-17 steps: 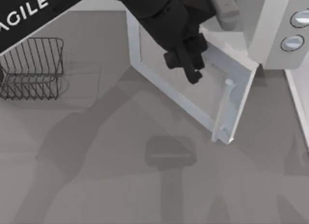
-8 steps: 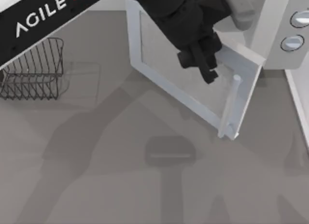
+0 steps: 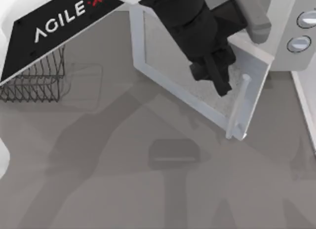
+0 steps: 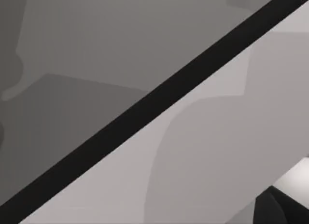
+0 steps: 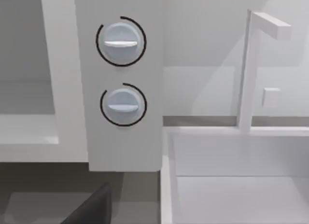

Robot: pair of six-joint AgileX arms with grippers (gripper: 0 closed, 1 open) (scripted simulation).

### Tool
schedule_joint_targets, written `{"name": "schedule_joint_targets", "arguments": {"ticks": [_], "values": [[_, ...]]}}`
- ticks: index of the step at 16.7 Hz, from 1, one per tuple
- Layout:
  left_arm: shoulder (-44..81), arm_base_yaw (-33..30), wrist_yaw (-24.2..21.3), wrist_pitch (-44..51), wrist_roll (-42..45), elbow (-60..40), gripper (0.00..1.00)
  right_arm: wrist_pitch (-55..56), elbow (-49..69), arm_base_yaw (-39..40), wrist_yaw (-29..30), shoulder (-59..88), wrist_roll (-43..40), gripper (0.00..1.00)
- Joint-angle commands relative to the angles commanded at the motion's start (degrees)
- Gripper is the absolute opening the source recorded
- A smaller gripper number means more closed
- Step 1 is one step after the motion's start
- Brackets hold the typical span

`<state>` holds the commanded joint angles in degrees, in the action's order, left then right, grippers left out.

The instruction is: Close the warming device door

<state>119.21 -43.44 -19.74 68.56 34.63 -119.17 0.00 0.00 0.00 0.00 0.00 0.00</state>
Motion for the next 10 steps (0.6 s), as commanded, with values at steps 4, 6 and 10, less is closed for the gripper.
{"name": "schedule_joint_targets", "arguments": {"ticks": [4,6,10], "values": [[1.27,-0.19,1.18,-0.63,-1.38,-3.23,0.00,0.00,0.00,0.00,0.00,0.00,0.00,1.00],[1.28,0.11,1.59,-1.19,-1.60,-3.87,0.00,0.00,0.00,0.00,0.00,0.00,0.00,1.00],[1.11,-0.06,1.44,-1.03,-1.52,-3.69,0.00,0.00,0.00,0.00,0.00,0.00,0.00,1.00]]}}
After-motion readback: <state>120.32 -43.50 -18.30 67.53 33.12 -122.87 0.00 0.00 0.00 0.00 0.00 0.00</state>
